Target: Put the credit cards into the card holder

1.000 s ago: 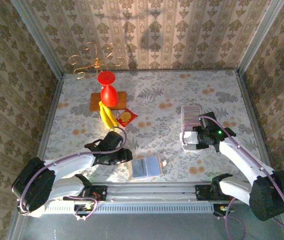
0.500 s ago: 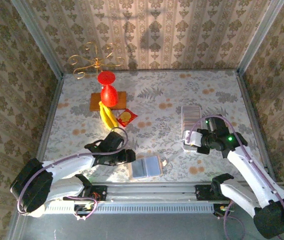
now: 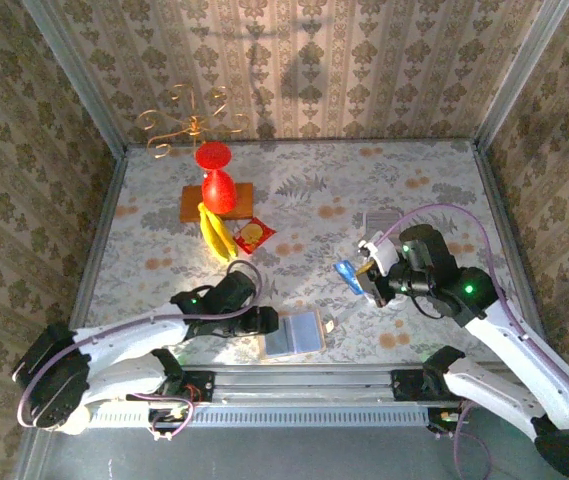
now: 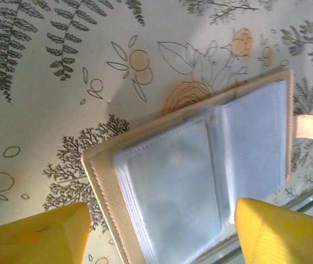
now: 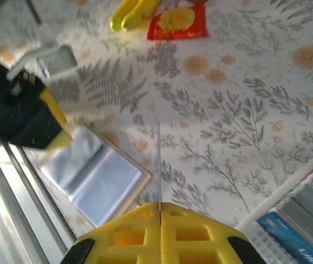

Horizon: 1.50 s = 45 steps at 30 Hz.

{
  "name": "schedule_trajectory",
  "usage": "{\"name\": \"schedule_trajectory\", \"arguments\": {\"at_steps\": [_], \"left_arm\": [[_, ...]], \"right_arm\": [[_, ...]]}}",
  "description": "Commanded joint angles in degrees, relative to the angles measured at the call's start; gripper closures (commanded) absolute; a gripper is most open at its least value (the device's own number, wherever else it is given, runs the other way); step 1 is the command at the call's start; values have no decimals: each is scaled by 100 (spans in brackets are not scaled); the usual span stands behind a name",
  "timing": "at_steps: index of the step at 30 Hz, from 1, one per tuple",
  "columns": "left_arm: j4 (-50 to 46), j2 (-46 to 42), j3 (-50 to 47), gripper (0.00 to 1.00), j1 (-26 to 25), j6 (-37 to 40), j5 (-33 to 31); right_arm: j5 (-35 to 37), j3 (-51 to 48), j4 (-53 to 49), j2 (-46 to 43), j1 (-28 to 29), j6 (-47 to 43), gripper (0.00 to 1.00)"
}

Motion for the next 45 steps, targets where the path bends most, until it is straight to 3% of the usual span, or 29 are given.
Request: {"name": "schedule_trajectory", "arguments": {"at_steps": [1,6,11,17,26,36,45], "left_arm": [[-275,-346,-186,30,-100,-239,-207],[-422,-685,-358,29,-217,-419,-282],[-493,-626,-433,29,-385,-556,-383],[-320,-211,-255,35,-606,-610,-477],[-171,471,59,39,-803,-627,-498],[-360,1028,448,44,-880,-502,-450],[-597,679,506,46,-900,-512,-624]], "right_arm": [[176,-440,568,-62,177,2177,100],[342,-1632,1897,-280,1019,4143,100],[1378,-2631,3035,-395,2173,5414,100],[2328,-2944,3932,144,3198,5889,100],[2934,-3041,4601,697,3438,6389,100],[2818,-2874,4759,1381,3574,6534,100],[2908,-2819,4859,1610,3650,6616,100]]}}
